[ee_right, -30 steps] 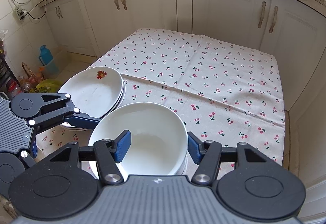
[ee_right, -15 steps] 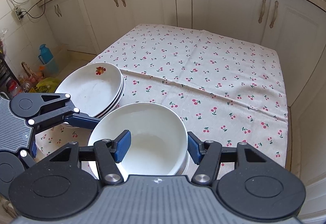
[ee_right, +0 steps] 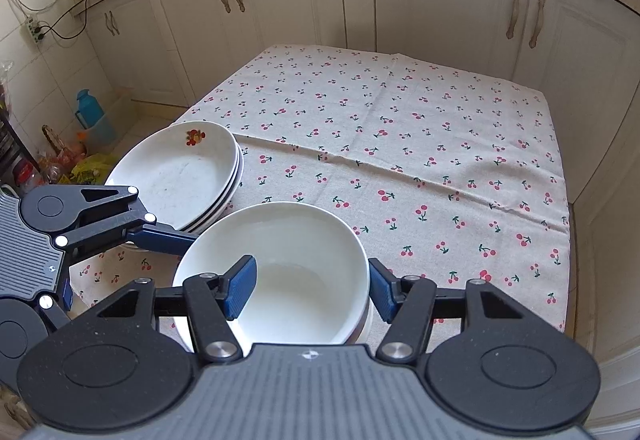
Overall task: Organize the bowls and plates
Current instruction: 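Lower the nested bowls into the remaining bowl and open the right gripper, then grip the bowl stack from opposite sides with the left and right grippers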
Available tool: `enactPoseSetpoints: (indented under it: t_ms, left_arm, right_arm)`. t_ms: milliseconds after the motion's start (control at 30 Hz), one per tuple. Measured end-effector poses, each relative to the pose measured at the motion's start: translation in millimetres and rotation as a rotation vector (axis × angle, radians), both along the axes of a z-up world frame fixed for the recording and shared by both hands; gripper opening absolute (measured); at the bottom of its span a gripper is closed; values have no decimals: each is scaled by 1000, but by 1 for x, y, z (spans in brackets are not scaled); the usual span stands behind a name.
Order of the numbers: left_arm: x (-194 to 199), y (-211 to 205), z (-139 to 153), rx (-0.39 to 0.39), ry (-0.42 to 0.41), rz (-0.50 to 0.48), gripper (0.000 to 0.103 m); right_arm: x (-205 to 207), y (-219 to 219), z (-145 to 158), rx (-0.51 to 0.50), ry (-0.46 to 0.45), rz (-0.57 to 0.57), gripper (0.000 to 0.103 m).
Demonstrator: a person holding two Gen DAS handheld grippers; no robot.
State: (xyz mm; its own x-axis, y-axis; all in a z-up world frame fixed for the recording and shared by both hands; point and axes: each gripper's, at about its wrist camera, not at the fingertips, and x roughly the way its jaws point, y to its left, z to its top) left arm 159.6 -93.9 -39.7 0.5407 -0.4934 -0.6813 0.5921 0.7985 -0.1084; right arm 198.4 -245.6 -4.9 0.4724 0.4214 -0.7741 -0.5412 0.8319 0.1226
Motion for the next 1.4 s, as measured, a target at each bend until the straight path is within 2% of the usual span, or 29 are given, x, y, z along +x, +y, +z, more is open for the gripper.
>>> enactPoseSetpoints:
  t_ms: [67, 200, 300, 367, 433, 500, 733, 867, 1000, 1167, 1400]
  left_arm:
    - [1, 0, -1, -2, 3, -1, 84]
    - [1, 1, -3, -8, 10, 1, 85]
    - [1, 4, -1, -21, 7, -6, 86]
    - [0, 5, 1, -16, 0, -14, 87]
    - [-3, 6, 3, -13, -11, -19, 88]
    - [-5, 9, 7, -20, -19, -28, 89]
    - [-7, 20, 6, -14, -9, -70, 90]
    - [-6, 27, 2, 27, -15, -101, 90]
    - [-4, 30, -1, 80, -21, -144, 90]
    - [0, 26, -9, 159, -20, -212, 90]
    - [16, 15, -21, 205, 4, -296, 90]
  right_arm:
    - [0, 0, -1, 4, 1, 0, 67]
    - [-1, 1, -1, 27, 8, 10, 79]
    - [-4, 1, -1, 28, -2, 12, 83]
    - [-7, 0, 0, 38, -16, 10, 89]
    - [-12, -4, 3, 54, -46, -2, 100]
    - [-18, -8, 7, 66, -85, -14, 103]
    - [-43, -22, 13, 77, -199, -40, 103]
    - [-61, -25, 6, 49, -233, -7, 103]
    - [-72, -24, -4, -9, -236, 35, 103]
    - [-72, -19, -25, -83, -193, 81, 103]
    - [-65, -10, -50, -150, -165, 156, 103]
